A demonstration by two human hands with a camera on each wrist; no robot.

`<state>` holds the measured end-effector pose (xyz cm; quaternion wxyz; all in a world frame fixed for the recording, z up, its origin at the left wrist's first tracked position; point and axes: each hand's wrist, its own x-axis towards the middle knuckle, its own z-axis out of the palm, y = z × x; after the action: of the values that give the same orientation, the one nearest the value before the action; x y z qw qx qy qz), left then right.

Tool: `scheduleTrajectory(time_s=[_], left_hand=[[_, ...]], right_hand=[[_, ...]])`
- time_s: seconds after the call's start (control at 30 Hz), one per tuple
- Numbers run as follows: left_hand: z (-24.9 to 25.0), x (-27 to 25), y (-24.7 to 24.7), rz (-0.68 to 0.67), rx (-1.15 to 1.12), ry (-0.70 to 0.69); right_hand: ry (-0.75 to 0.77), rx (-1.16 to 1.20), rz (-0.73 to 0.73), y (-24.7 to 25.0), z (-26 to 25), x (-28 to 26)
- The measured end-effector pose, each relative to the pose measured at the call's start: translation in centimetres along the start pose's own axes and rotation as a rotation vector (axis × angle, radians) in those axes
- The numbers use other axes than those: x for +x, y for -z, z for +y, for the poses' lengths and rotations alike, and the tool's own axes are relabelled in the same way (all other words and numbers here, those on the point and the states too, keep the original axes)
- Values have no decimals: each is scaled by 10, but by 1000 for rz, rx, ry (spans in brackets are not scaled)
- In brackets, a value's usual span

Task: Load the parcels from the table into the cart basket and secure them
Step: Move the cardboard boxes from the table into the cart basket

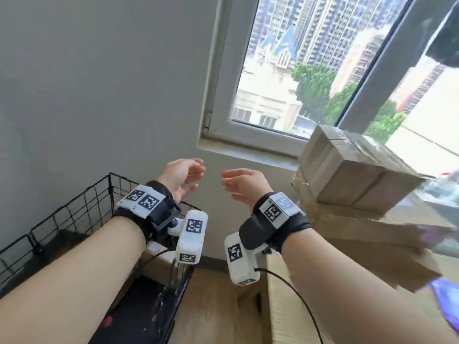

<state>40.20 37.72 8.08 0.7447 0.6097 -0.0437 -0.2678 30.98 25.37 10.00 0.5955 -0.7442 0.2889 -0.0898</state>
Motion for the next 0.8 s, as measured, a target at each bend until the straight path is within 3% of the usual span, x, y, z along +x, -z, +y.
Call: scheduleTrajectory(time_s=[0.47, 0.63, 0.8], left_hand=[[15, -47, -197, -144, 73, -101], [8, -51, -254, -86, 124, -107], [13, -46, -296, 20, 224, -138]], right_hand=[[236, -39, 419, 216, -11, -53], [278, -104, 541, 285, -10, -55], [276, -89, 552, 336, -3, -40]])
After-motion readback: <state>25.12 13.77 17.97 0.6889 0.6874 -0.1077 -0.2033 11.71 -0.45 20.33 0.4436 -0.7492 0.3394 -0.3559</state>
